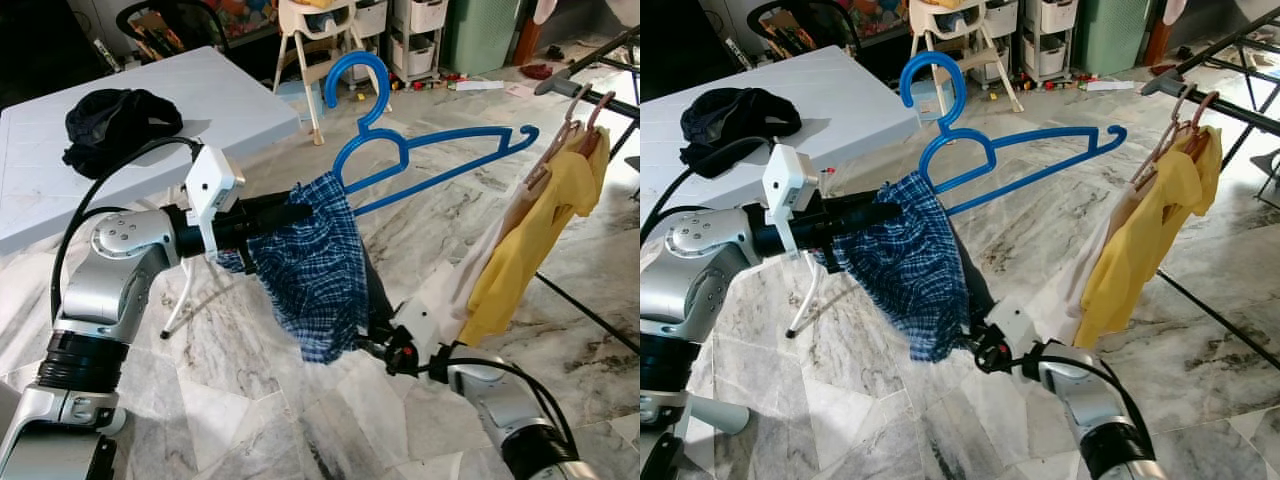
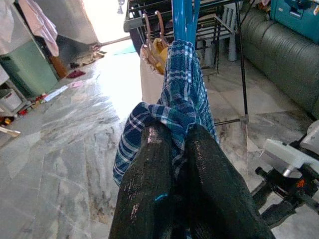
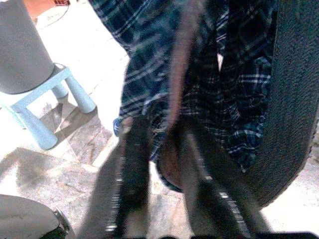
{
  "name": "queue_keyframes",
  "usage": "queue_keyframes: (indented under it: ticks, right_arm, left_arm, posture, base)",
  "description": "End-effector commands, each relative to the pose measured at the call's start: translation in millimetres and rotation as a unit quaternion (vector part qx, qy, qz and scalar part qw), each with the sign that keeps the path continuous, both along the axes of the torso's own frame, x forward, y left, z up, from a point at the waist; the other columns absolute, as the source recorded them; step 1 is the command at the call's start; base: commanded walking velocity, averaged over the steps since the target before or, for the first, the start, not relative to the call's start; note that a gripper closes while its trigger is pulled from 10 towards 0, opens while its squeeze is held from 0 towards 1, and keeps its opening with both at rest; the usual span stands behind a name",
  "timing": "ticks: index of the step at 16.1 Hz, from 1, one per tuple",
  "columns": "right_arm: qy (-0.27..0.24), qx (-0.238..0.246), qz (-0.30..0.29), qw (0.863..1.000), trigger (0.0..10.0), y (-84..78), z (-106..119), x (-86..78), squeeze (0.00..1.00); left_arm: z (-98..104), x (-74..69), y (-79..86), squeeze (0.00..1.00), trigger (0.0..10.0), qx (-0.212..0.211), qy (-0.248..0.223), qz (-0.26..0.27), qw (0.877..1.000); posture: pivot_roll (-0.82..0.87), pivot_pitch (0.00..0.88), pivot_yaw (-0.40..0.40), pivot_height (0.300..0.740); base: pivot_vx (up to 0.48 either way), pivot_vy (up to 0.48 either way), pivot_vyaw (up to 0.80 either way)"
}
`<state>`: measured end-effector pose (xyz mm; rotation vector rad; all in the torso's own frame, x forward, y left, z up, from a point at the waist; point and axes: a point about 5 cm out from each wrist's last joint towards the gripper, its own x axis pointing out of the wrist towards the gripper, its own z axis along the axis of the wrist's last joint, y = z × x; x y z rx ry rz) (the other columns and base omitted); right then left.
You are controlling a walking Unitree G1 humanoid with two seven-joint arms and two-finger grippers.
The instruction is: Hang hanger
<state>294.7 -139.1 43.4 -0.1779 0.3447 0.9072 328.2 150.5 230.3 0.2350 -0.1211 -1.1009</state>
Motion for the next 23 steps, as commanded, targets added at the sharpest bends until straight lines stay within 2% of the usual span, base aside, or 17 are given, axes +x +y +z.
queue_keyframes:
  ticks: [1,2,3,4,5,6,7,14,16,17,18,19,21,23]
  right_arm:
    - [-0.014,-0.002,0.008,1.0,6.9,9.0,2.9,3.8,0.0]
    - [-0.015,-0.002,0.008,1.0,6.9,10.2,2.8,4.2,0.0]
    - [-0.017,-0.001,0.009,1.0,4.5,13.5,2.6,4.7,0.0]
    - [-0.018,-0.001,0.009,1.0,3.7,14.1,2.2,4.7,0.0]
    - [-0.019,-0.003,0.006,1.0,1.6,13.5,1.2,4.5,0.0]
    - [-0.019,-0.009,0.002,1.0,2.4,11.4,-0.6,3.9,0.0]
    - [-0.02,-0.012,0.001,1.0,0.0,9.2,-1.8,3.2,0.0]
    - [-0.028,-0.027,-0.017,0.999,0.0,-5.4,-2.7,4.4,0.0]
    - [-0.047,-0.044,-0.031,0.997,0.0,-18.7,2.6,7.8,0.0]
    - [-0.066,-0.058,-0.06,0.994,0.0,-38.6,12.1,13.7,0.0]
    - [-0.079,-0.072,-0.08,0.991,0.0,-51.3,17.9,17.3,0.0]
    - [-0.101,-0.099,-0.124,0.982,0.0,-74.8,28.7,23.8,0.0]
    - [-0.112,-0.101,-0.162,0.975,0.0,-94.9,40.9,28.9,0.0]
    - [-0.146,-0.12,-0.206,0.96,0.0,-115.4,60.5,36.9,0.0]
  left_arm:
    - [16.3,0.0,6.3,0.0,0.0,-0.003,-0.027,0.01,1.0]
    - [16.3,-0.1,6.2,0.0,0.0,-0.004,-0.027,0.009,1.0]
    - [16.6,-0.3,6.0,0.0,0.0,-0.004,-0.027,0.009,1.0]
    - [16.8,-0.3,5.9,0.0,0.0,-0.004,-0.027,0.009,1.0]
    - [17.1,-0.5,6.2,0.0,0.0,-0.004,-0.027,0.009,1.0]
    - [17.3,-0.6,6.8,0.0,0.0,-0.004,-0.027,0.01,1.0]
    - [17.3,-0.7,7.1,0.0,0.0,-0.004,-0.026,0.011,1.0]
    - [16.2,-1.1,6.3,0.0,0.0,-0.007,-0.024,0.01,1.0]
    - [9.6,-5.3,6.4,0.0,0.0,0.004,-0.012,-0.002,1.0]
    - [-0.6,-13.1,9.3,0.0,0.0,0.021,0.007,-0.017,1.0]
    - [-5.1,-16.3,11.6,0.0,0.0,0.028,0.015,-0.021,0.999]
    - [-10.9,-20.0,17.8,0.0,0.0,0.039,0.025,-0.02,0.999]
    - [-14.0,-22.6,23.4,0.0,0.0,0.041,0.033,-0.016,0.998]
    - [-19.7,-25.0,29.8,0.0,0.0,0.051,0.043,-0.01,0.998]
  posture:
    - [-0.05,0.074,0.114,0.74]
    - [-0.05,0.074,0.114,0.74]
    - [-0.05,0.075,0.114,0.74]
    - [-0.05,0.075,0.114,0.74]
    - [-0.05,0.076,0.114,0.74]
    - [-0.05,0.076,0.115,0.74]
    - [-0.05,0.078,0.114,0.74]
    - [-0.05,0.076,0.111,0.74]
    - [-0.05,0.074,0.11,0.74]
    - [-0.05,0.074,0.108,0.74]
    - [-0.06,0.07,0.102,0.74]
    - [-0.06,0.069,0.097,0.74]
    - [-0.06,0.066,0.087,0.74]
    - [-0.06,0.067,0.083,0.74]
  base:
    - [0.0,0.0,0.0]
    - [0.0,0.0,0.0]
    - [0.0,0.0,0.0]
    - [0.0,0.0,0.0]
    - [0.0,0.0,0.0]
    - [0.0,0.0,0.0]
    - [0.0,0.0,0.0]
    - [0.0,0.0,0.0]
    - [0.0,0.0,0.0]
    - [0.0,0.0,0.0]
    - [0.0,0.0,0.0]
    - [0.0,0.0,0.0]
    - [0.0,0.0,0.0]
    - [0.0,0.0,0.0]
